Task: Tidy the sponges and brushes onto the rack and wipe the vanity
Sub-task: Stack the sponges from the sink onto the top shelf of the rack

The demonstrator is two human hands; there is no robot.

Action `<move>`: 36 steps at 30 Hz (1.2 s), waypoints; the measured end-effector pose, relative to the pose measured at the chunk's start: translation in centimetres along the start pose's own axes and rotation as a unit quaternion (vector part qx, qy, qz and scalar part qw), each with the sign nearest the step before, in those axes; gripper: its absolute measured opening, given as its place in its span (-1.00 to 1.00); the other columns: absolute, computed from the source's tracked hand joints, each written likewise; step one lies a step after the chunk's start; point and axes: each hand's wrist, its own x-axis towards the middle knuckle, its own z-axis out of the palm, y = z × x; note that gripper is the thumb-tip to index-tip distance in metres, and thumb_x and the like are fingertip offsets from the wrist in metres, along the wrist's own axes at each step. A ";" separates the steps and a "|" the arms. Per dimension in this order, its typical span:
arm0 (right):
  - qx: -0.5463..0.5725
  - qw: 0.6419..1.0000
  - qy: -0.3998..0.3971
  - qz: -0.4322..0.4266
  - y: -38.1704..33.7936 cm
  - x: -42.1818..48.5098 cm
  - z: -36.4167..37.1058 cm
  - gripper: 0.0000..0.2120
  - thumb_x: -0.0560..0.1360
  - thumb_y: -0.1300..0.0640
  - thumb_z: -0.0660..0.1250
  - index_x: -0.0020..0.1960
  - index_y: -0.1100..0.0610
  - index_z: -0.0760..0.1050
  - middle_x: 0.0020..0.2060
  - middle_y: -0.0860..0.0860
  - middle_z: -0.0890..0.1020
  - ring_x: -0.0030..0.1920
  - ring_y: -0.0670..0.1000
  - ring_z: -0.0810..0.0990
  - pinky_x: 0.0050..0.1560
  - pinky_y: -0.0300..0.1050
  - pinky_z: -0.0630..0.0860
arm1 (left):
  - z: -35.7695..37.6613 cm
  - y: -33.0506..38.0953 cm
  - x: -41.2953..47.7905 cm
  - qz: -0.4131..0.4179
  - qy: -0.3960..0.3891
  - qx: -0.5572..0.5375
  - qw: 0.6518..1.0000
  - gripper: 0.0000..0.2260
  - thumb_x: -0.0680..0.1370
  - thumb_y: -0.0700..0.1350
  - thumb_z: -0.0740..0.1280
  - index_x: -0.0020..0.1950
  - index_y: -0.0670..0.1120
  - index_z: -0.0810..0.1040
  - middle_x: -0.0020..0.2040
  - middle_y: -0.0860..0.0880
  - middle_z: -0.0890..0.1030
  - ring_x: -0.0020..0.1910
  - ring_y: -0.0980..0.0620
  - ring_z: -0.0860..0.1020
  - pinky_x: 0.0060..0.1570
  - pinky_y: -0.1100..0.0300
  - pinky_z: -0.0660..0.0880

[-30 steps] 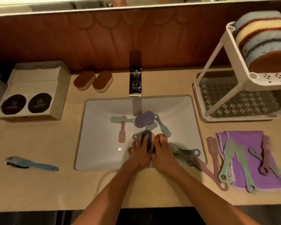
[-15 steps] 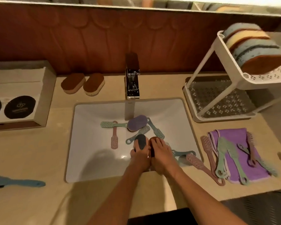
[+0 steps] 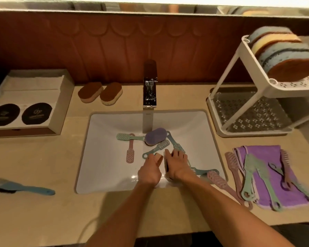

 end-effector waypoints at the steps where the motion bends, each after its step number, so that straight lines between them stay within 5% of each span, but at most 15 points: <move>1: -0.013 1.000 0.009 -0.007 -0.1 0.1 0.0 -0.15 0.37 -0.02 0.54 0.52 0.09 0.18 0.42 0.23 0.29 0.42 0.29 0.27 0.46 0.15 0.25 | 0.0 0.0 -0.1 -0.014 -0.002 0.001 1.000 -0.87 0.66 -0.13 0.25 0.15 0.02 0.33 0.11 -0.03 0.58 0.09 -0.13 0.61 0.00 0.07 0.43; 5: -0.020 0.999 0.037 -0.025 0.1 -0.2 -1.3 -0.42 0.41 0.06 0.51 0.36 0.14 0.41 0.40 0.24 0.33 0.42 0.29 0.28 0.42 0.12 0.31 | -0.5 0.0 -0.2 0.002 -0.005 -0.001 1.000 -0.78 0.60 -0.15 0.33 0.13 0.04 0.33 0.08 -0.02 0.60 0.03 -0.09 0.61 0.04 0.01 0.55; 9: 0.056 0.997 0.050 -0.033 0.7 -1.9 -3.8 -0.33 0.36 -0.06 0.60 0.32 0.14 0.40 0.32 0.16 0.36 0.30 0.18 0.34 0.29 0.02 0.40 | -2.7 0.7 -1.2 0.035 0.016 -0.086 0.996 -0.70 0.55 -0.23 0.38 0.07 0.02 0.29 -0.07 -0.01 0.59 -0.08 -0.09 0.60 -0.08 -0.02 0.55; 12: 0.126 0.987 0.079 -0.057 1.6 -4.3 -6.3 -0.41 0.41 -0.10 0.57 0.30 0.07 0.40 0.20 0.06 0.57 0.15 0.10 0.55 0.06 -0.08 0.43 | -5.5 2.5 -2.8 0.069 0.027 -0.121 0.990 -0.58 0.54 -0.36 0.36 0.23 0.03 0.31 -0.09 0.14 0.46 -0.08 0.01 0.55 -0.13 0.21 0.41; 14: 0.185 0.976 0.091 -0.069 2.2 -6.2 -8.2 -0.46 0.44 -0.13 0.54 0.25 0.03 0.35 0.10 -0.01 0.62 0.03 0.04 0.59 -0.05 -0.12 0.43 | -7.4 3.8 -3.5 0.089 0.033 -0.127 0.987 -0.60 0.54 -0.34 0.37 0.28 0.02 0.41 -0.02 0.08 0.48 0.05 -0.04 0.54 -0.03 0.24 0.39; 17: 0.231 0.962 0.133 -0.060 3.6 -8.9 -11.5 -0.47 0.40 -0.24 0.52 0.08 -0.03 0.29 -0.10 -0.07 0.57 -0.10 0.00 0.58 -0.26 -0.13 0.40 | -9.7 5.9 -4.1 0.126 0.037 -0.139 0.981 -0.66 0.54 -0.14 0.41 0.27 0.11 0.48 0.13 0.07 0.55 0.17 -0.03 0.55 0.20 -0.04 0.52; 19: 0.238 0.954 0.173 -0.061 5.2 -10.9 -14.2 -0.47 0.38 -0.33 0.48 0.03 -0.04 0.28 -0.16 -0.09 0.56 -0.18 -0.01 0.55 -0.33 -0.11 0.34 | -11.4 8.4 -4.9 0.164 0.051 -0.138 0.975 -0.67 0.58 -0.15 0.40 0.32 0.05 0.47 0.21 -0.01 0.47 0.16 0.01 0.49 0.31 0.06 0.43; 22: 0.186 0.948 0.250 -0.063 8.0 -13.9 -17.8 -0.47 0.36 -0.45 0.40 -0.07 -0.06 0.30 -0.21 -0.11 0.58 -0.17 0.01 0.56 -0.27 -0.03 0.37 | -13.4 12.1 -5.9 0.219 0.068 -0.126 0.965 -0.68 0.62 -0.17 0.36 0.37 0.00 0.47 0.19 -0.04 0.34 0.12 0.07 0.40 0.29 0.21 0.30; 27: 0.198 0.927 0.316 -0.039 12.7 -17.5 -22.8 -0.49 0.36 -0.41 0.44 -0.06 -0.07 0.31 -0.21 -0.12 0.60 -0.19 -0.05 0.58 -0.18 0.03 0.56 | -15.5 18.8 -7.3 0.308 0.110 -0.084 0.941 -0.69 0.62 -0.16 0.36 0.37 -0.03 0.49 0.14 -0.04 0.37 0.10 0.06 0.42 0.29 0.18 0.34; 31: 0.244 0.897 0.364 -0.055 16.3 -19.5 -26.1 -0.54 0.38 -0.26 0.53 -0.01 -0.08 0.33 -0.10 -0.10 0.59 -0.09 -0.05 0.59 -0.07 0.11 0.62 | -16.9 23.7 -7.6 0.367 0.167 -0.068 0.913 -0.71 0.60 -0.07 0.35 0.32 0.09 0.50 0.11 0.06 0.43 0.12 0.04 0.43 0.26 0.00 0.37; 36: 0.321 0.850 0.410 -0.079 20.3 -20.7 -29.0 -0.54 0.43 -0.12 0.53 0.23 -0.15 0.41 0.22 -0.07 0.55 0.21 -0.03 0.55 0.18 0.03 0.61 | -18.3 29.1 -7.7 0.381 0.255 -0.012 0.889 -0.71 0.62 0.01 0.29 0.35 0.13 0.48 0.11 0.12 0.42 0.09 0.08 0.25 0.07 0.06 0.14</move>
